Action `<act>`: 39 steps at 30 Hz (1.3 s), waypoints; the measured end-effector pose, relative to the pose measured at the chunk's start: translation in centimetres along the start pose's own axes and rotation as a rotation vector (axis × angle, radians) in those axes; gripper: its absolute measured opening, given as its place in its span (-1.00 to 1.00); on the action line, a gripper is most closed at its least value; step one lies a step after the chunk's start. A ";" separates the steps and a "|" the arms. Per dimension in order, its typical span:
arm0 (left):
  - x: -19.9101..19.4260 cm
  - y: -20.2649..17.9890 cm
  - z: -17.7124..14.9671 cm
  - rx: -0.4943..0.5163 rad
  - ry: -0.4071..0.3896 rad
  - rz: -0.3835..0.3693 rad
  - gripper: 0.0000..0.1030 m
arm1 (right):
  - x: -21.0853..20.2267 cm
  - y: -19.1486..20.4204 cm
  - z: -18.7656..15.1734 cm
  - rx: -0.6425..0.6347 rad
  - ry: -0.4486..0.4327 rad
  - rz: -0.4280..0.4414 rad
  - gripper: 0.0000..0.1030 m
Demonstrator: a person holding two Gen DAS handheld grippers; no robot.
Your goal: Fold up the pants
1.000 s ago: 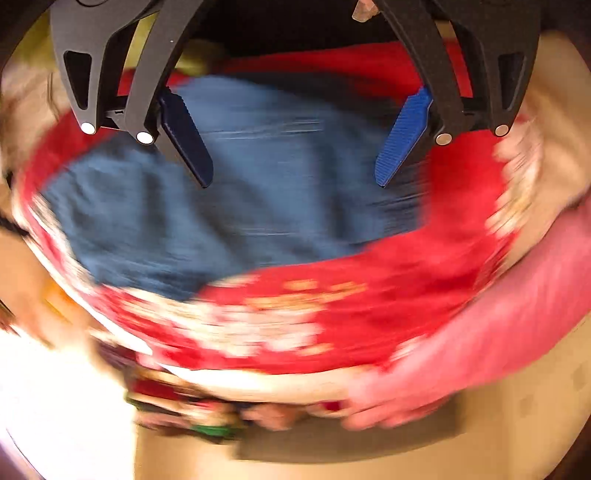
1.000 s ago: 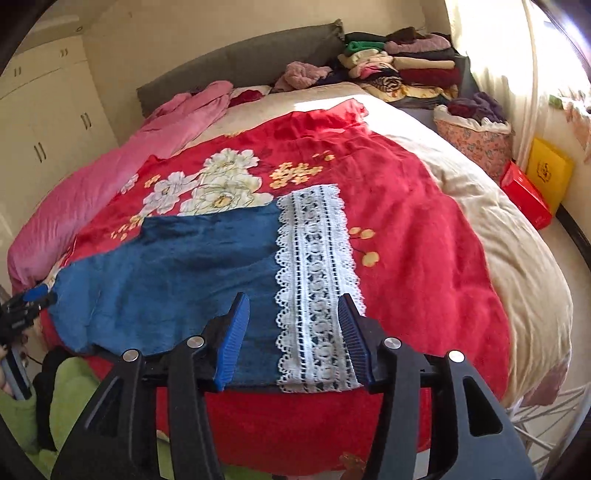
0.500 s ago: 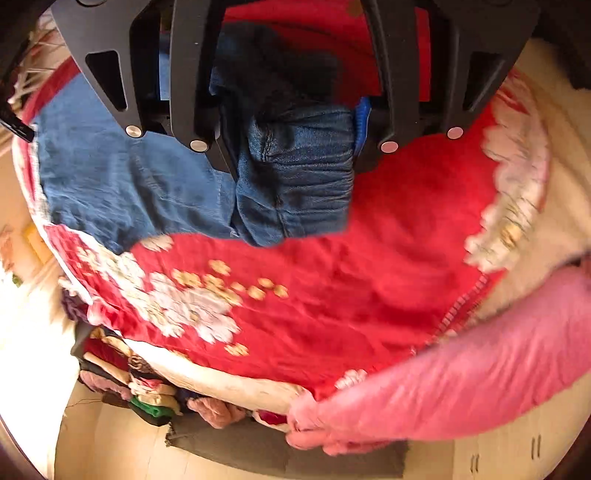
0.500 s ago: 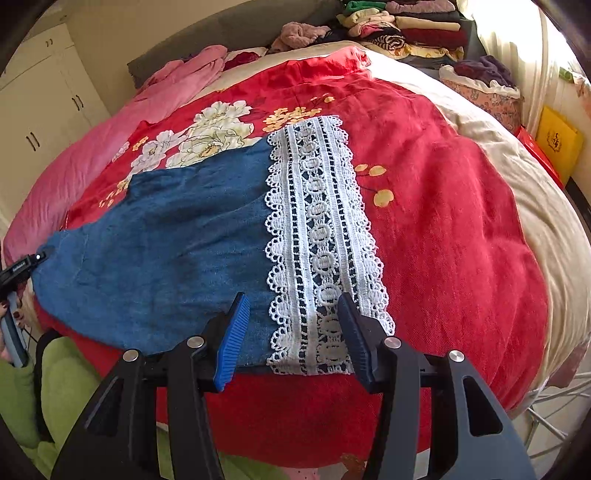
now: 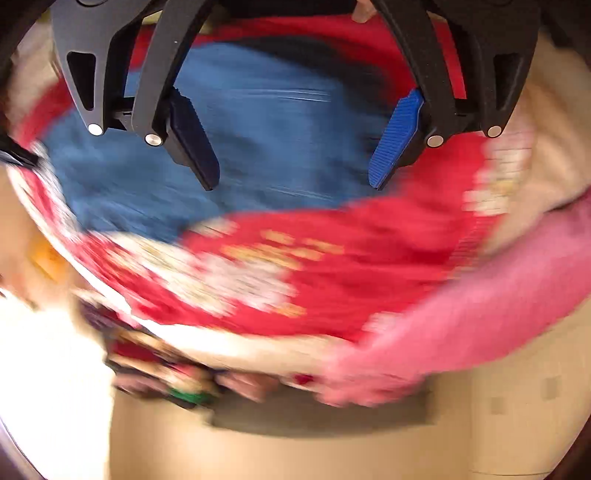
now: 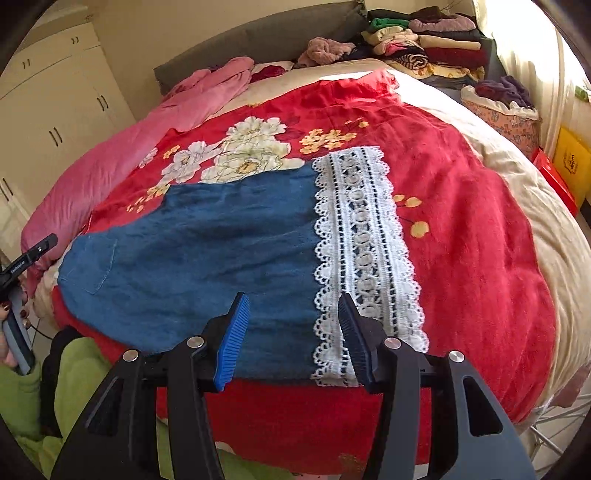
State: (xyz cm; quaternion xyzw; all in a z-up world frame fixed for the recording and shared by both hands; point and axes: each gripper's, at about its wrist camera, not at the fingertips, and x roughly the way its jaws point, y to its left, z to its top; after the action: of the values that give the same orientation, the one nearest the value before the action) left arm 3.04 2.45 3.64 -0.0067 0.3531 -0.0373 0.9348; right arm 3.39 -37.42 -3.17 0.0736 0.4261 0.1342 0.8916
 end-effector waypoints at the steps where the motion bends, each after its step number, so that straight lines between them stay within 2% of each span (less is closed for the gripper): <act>1: 0.8 -1.2 -0.2 0.033 0.025 -0.014 0.47 | 0.4 0.0 -0.2 0.000 0.015 -0.006 -0.05; 4: 4.4 -3.6 -1.3 0.108 0.139 -0.057 0.48 | 1.9 -1.5 -1.3 0.054 0.076 -0.032 -0.05; 7: 8.4 -3.2 -2.8 0.090 0.279 -0.052 0.48 | 1.8 -1.9 -1.6 0.074 0.059 -0.011 -0.05; 8: 8.7 -3.0 -2.8 0.078 0.292 -0.062 0.48 | 1.7 -1.7 -1.6 0.063 0.062 -0.015 -0.05; 10: 7.9 -2.7 -2.1 0.067 0.257 -0.086 0.48 | 0.9 -1.6 -0.9 0.061 0.049 0.004 -0.05; 12: 7.1 -2.8 -1.4 0.091 0.232 -0.080 0.48 | -0.2 -2.0 0.3 0.072 0.003 0.029 -0.05; 15: 6.8 -3.1 0.1 0.096 0.210 -0.114 0.48 | -1.0 -3.5 3.2 0.087 -0.062 0.002 -0.05; 17: 7.2 -3.8 1.3 0.101 0.204 -0.117 0.48 | -0.5 -4.9 5.8 0.117 -0.087 0.019 -0.04; 21: 8.7 -5.4 3.8 0.124 0.194 -0.149 0.48 | 2.1 -7.0 9.6 0.142 -0.068 0.029 -0.04; 24: 10.4 -6.5 5.3 0.140 0.202 -0.178 0.48 | 5.4 -8.4 11.7 0.154 -0.007 0.055 -0.03; 27: 12.6 -7.2 6.4 0.137 0.231 -0.197 0.48 | 8.7 -9.4 12.4 0.160 0.051 0.056 -0.03; 31: 15.8 -8.3 7.1 0.145 0.269 -0.209 0.48 | 10.4 -9.6 11.8 0.145 0.074 0.074 -0.03; 33: 17.6 -9.1 7.3 0.168 0.285 -0.206 0.48 | 10.2 -9.4 11.5 0.119 0.070 0.091 -0.33; 34: 18.3 -9.3 7.2 0.171 0.301 -0.207 0.40 | 10.0 -9.4 11.3 0.121 0.065 0.108 -0.44; 36: 19.6 -9.7 6.9 0.150 0.343 -0.248 -0.20 | 9.3 -9.3 11.1 0.105 0.047 0.133 -0.63; 37: 19.8 -9.9 6.8 0.144 0.353 -0.268 -0.78 | 8.6 -9.0 11.1 0.089 0.023 0.148 -0.68; 38: 19.7 -10.4 6.8 0.147 0.358 -0.283 -0.95 | 7.7 -8.7 11.3 0.067 -0.003 0.160 -0.69; 39: 19.2 -10.9 7.0 0.177 0.340 -0.255 -0.95 | 6.6 -8.4 11.8 0.042 -0.044 0.173 -0.69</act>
State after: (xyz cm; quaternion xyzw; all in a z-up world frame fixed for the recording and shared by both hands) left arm 21.32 -10.00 -3.39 0.0373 0.4970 -0.1866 0.8466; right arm 17.98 -43.62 -2.73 0.1316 0.4009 0.2003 0.8842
